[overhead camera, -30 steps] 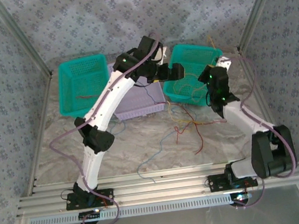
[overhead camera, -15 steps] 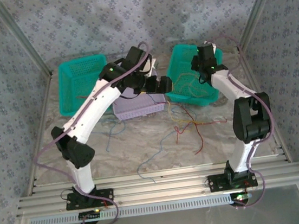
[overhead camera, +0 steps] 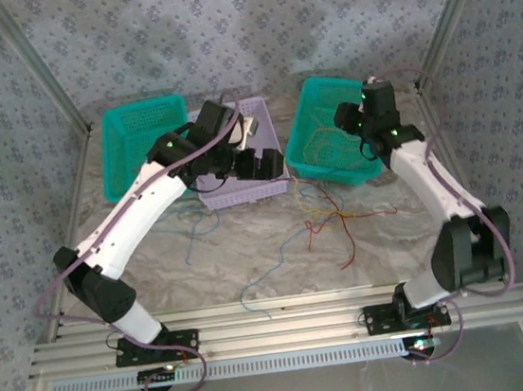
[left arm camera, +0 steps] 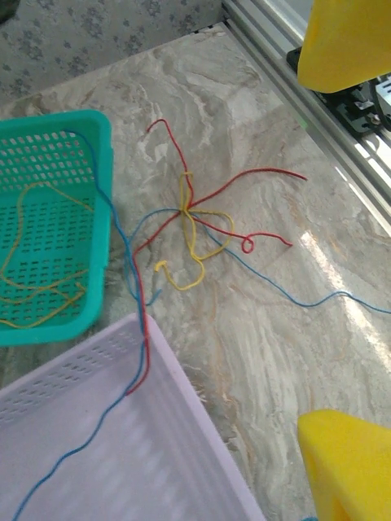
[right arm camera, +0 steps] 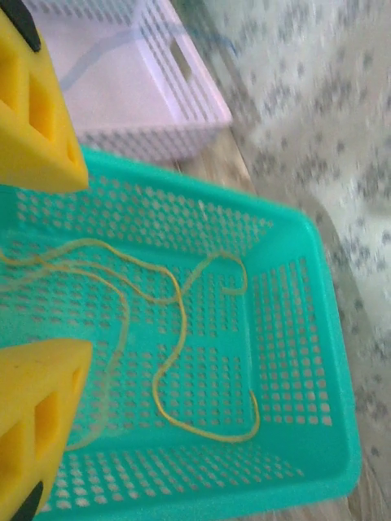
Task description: Untangle the cables
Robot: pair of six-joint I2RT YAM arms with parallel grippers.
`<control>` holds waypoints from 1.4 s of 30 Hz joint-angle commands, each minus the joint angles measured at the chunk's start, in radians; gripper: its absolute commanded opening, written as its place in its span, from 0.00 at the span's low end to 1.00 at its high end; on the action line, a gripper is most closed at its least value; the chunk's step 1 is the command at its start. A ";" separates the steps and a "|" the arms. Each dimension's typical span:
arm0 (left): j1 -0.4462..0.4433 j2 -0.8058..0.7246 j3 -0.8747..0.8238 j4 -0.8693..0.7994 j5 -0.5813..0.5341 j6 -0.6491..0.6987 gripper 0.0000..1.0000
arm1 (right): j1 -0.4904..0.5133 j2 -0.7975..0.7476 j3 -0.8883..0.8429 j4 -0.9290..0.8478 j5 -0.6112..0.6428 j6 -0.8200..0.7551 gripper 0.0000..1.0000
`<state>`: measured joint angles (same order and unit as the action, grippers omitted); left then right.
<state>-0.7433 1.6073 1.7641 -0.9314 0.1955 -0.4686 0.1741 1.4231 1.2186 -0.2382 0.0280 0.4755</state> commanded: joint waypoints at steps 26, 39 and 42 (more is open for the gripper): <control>0.171 -0.477 -0.776 0.291 -0.096 -0.151 1.00 | 0.665 -0.114 -0.441 -0.139 -0.154 0.000 0.54; 0.387 -0.568 -0.810 0.216 -0.075 -0.122 1.00 | 0.809 0.131 -0.376 -0.178 -0.037 0.099 0.52; 0.431 -0.579 -0.802 0.197 -0.063 -0.109 1.00 | 0.809 0.194 -0.335 -0.190 -0.011 0.098 0.49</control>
<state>-0.3397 1.0531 0.9504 -0.6956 0.1120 -0.5964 0.9779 1.5791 0.8314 -0.3931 -0.0406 0.5495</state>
